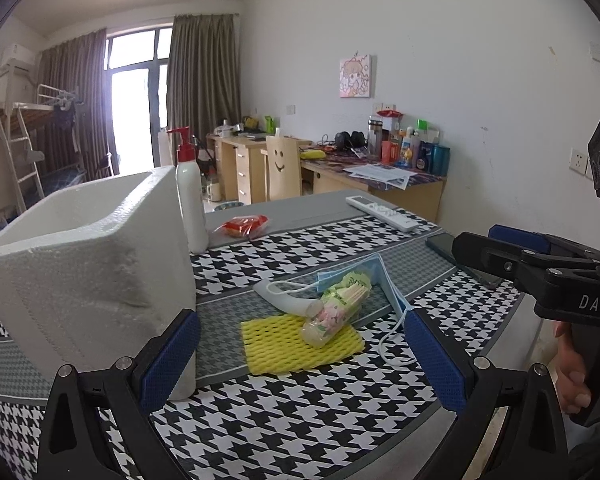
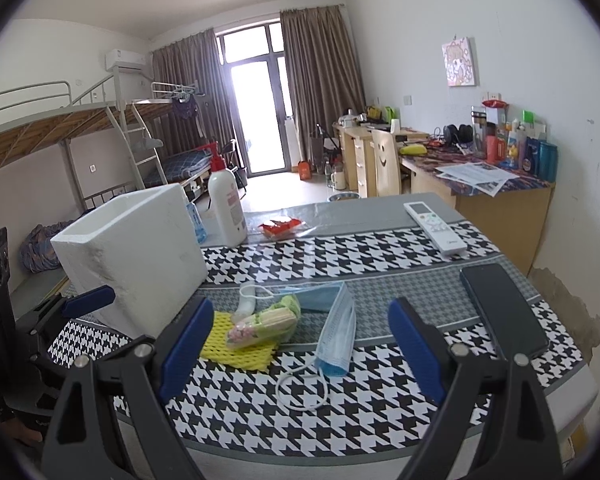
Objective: Organize soft objects
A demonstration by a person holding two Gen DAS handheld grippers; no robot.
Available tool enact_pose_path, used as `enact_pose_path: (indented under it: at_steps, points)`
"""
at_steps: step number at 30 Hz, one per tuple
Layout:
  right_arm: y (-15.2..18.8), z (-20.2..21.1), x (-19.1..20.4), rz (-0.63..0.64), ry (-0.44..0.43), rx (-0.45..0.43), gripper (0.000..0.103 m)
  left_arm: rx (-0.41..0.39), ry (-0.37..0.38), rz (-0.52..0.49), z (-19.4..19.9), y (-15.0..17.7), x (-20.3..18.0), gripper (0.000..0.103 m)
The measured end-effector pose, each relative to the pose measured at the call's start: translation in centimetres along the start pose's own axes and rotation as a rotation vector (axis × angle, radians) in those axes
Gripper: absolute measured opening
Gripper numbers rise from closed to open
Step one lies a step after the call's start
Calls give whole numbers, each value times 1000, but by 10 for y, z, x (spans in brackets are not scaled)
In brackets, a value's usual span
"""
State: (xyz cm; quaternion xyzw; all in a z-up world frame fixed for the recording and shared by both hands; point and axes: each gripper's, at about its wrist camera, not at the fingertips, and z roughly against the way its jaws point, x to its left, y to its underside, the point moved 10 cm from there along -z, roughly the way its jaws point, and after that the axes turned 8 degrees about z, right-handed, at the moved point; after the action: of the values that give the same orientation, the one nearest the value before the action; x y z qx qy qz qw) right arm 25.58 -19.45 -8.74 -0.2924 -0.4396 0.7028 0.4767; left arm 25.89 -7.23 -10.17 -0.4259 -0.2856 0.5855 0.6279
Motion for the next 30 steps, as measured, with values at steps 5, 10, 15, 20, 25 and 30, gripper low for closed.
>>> enact_pose_path:
  at_steps: [5,10,15,20,25,30]
  points:
    - [6,-8,-8,-15,-1,20,92,25,9,-9,-12,3,-5,102]
    - [12,-14,-15,-31,0,41,92,47,13,-23,-24,4,-11,102]
    - [15,-17,-19,-37,1,55,92,47,25,-44,-36,2,-20,102]
    - [17,-22,-24,-41,2,69,92,60,39,-38,-46,1,-23,102]
    - [18,-26,-27,-41,-3,79,92,83,45,-40,-57,3,-26,102]
    - [19,-32,-29,-39,-7,91,92,110,60,-41,-69,5,-29,102]
